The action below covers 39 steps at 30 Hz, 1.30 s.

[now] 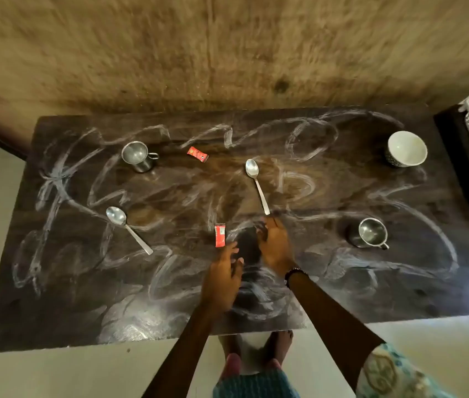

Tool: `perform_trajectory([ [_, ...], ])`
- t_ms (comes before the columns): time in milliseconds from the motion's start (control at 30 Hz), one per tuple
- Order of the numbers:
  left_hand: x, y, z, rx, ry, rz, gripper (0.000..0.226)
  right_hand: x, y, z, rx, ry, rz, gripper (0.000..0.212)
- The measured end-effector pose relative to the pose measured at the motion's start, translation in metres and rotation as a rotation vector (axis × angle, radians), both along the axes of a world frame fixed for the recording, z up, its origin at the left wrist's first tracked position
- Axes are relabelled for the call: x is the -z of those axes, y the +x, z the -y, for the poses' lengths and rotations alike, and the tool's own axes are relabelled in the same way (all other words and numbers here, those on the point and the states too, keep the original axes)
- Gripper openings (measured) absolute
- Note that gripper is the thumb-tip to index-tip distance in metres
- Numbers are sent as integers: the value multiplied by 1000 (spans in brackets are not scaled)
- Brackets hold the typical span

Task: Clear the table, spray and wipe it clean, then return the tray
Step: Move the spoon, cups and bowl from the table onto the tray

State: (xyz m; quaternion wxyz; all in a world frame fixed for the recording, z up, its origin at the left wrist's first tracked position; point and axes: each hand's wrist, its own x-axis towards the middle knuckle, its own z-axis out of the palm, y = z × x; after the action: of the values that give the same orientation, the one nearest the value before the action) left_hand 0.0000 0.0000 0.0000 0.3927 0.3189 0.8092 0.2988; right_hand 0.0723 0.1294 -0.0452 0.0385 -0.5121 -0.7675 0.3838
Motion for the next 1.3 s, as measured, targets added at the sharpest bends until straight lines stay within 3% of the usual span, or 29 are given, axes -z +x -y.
perform_trajectory([
  [133,13,-18,-17,-19,47,17,36,15,-29,-36,110,110,13,25],
  [333,30,-45,-38,-99,153,9,32,33,-54,-73,205,218,34,30],
  [567,40,-54,-40,-118,152,22,31,51,-65,-79,262,94,90,16],
  [667,42,-55,-39,-173,161,84,30,47,-64,-69,353,21,-15,13],
  [767,37,-58,-37,-253,167,138,29,31,-64,-39,428,-149,-278,7],
  [967,24,-76,-36,-432,198,249,31,0,-69,38,211,-344,-410,26],
  [1133,19,-100,-4,-687,308,456,16,-9,-92,79,74,-352,-487,20],
  [1300,13,-127,44,-940,430,467,15,-8,-123,109,-220,-341,-501,17],
])
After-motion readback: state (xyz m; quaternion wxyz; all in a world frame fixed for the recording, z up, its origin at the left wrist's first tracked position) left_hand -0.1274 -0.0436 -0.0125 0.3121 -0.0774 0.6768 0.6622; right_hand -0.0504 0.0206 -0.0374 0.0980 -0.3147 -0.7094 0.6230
